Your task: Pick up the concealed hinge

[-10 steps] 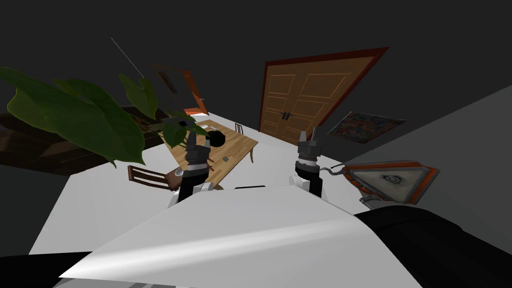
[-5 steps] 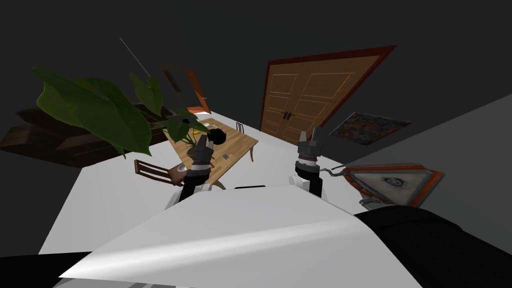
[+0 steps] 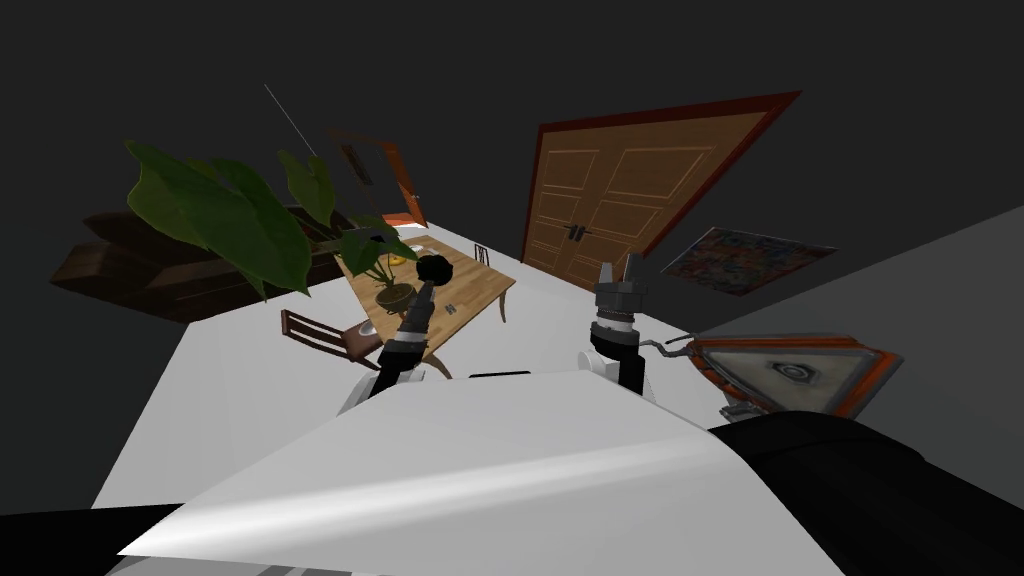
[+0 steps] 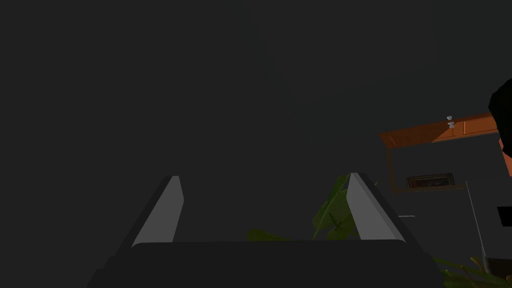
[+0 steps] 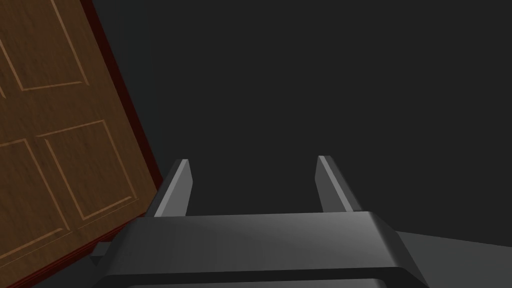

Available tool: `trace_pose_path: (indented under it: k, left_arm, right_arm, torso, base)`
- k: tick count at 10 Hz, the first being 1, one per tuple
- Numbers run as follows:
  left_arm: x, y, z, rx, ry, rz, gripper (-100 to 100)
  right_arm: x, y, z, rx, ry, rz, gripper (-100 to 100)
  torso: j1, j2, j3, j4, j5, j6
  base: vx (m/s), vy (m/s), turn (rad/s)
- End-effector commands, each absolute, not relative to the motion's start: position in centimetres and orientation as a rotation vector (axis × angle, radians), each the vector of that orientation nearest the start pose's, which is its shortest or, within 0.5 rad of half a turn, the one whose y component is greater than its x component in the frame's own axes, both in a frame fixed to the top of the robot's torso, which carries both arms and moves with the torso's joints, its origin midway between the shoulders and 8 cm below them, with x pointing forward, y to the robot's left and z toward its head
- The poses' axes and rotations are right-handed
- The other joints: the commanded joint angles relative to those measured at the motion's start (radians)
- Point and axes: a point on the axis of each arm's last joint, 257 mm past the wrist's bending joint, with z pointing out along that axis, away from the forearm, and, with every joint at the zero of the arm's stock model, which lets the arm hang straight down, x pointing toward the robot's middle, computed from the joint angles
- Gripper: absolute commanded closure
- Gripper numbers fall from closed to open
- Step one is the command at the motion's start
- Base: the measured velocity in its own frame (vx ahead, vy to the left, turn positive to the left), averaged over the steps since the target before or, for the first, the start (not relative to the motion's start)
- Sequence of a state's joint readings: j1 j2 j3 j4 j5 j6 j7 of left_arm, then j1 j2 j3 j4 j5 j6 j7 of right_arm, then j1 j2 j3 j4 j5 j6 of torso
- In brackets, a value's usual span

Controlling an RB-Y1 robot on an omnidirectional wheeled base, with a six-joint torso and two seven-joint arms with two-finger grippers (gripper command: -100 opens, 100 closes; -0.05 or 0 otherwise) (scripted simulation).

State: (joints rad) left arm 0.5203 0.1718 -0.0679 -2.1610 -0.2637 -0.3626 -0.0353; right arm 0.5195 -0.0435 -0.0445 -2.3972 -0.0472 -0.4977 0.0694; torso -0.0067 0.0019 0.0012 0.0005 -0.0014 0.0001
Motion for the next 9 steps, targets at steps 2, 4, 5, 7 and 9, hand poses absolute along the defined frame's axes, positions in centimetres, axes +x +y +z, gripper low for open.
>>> trace_pose_path:
  k: [2, 4, 5, 7, 9]
  left_arm:
    - [38.7, 23.0, -10.0, -0.53, 1.171, -1.009, -100]
    - [39.3, 23.2, -13.4, -0.52, 1.267, -0.931, -100]
    - [39.5, 23.5, -15.2, -0.519, 1.317, -0.889, -100]
    - [39.8, 24.4, -19.4, -0.522, 1.422, -0.801, -100]
    - [39.7, 25.6, -23.3, -0.526, 1.524, -0.71, -100]
  right_arm:
    - [31.5, -28.8, 7.0, 0.543, 0.568, 1.243, 0]
    - [31.5, -28.8, 7.0, 0.543, 0.568, 1.243, 0]
    - [31.5, -28.8, 7.0, 0.543, 0.568, 1.243, 0]
    - [31.5, -28.8, 7.0, 0.543, 0.568, 1.243, 0]
    - [31.5, -28.8, 7.0, 0.543, 0.568, 1.243, 0]
  torso:
    - [-0.001, 0.0, 0.0, 0.0, 0.0, 0.0]
    - [0.002, -0.003, -0.001, -0.001, 0.0, 0.0]
    - [0.0, -0.003, -0.002, -0.001, 0.0, 0.0]
    - [0.0, -0.004, -0.002, -0.001, 0.0, 0.0]
    - [0.0, -0.006, -0.004, -0.001, 0.0, 0.0]
  base:
    - [-0.017, -0.097, 0.046]
    - [0.012, -0.08, 0.049]
    - [0.013, -0.097, 0.058]
    - [0.033, -0.099, 0.04]
    - [0.07, -0.099, 0.034]
